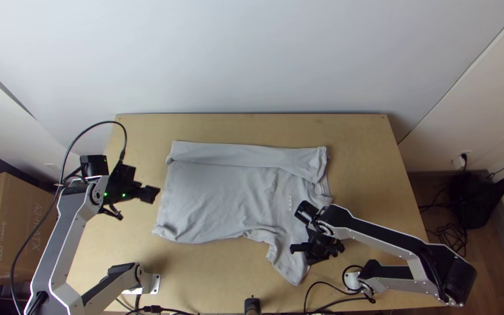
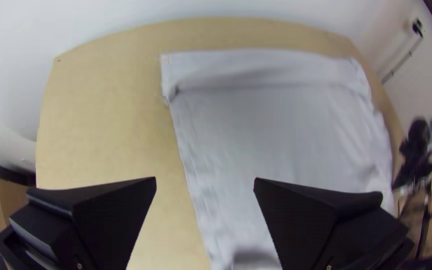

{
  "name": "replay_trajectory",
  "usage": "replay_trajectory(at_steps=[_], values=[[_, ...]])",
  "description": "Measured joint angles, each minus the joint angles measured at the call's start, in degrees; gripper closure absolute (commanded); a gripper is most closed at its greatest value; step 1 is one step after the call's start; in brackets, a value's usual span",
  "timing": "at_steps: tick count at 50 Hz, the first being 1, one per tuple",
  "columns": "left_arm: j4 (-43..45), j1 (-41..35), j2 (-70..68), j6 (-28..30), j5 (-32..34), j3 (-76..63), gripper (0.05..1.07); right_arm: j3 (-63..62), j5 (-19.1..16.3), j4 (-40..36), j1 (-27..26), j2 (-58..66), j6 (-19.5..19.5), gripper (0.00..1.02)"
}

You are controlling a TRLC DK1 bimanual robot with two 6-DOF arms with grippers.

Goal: Fold the t-shirt

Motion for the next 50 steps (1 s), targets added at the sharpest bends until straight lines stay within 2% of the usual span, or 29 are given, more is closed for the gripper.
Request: replay_trajectory(at_steps=[10,15,20,29,43,50], values=[[-22.21,3.13,0.0,22.4,-1.42,2.75,0.14,0.09,0.87,2.16,-1.49,-1.29,-0.42,1.0],[-27.74,3.15,0.0,30.4,-4.11,2.93,0.14,0.46,1.11,2.05,-2.08,-1.36,-0.7,1.0],[-28.3,3.15,-0.68,35.87,-6.38,1.55,0.14,1.27,1.29,1.9,-2.32,-1.36,-1.31,1.0],[-26.23,2.58,-1.11,40.72,-7.56,-3.04,0.17,2.38,1.29,1.75,-3.13,-2.08,-1.33,1.0],[-17.88,1.84,0.48,42.05,-8.92,-8.61,0.17,2.6,1.29,0.96,-4.66,-3.5,-1.55,1.0],[-15.96,1.25,2.49,42.03,-9.09,-9.22,0.23,3.1,1.29,0.83,-5.31,-3.54,-1.9,1.0]])
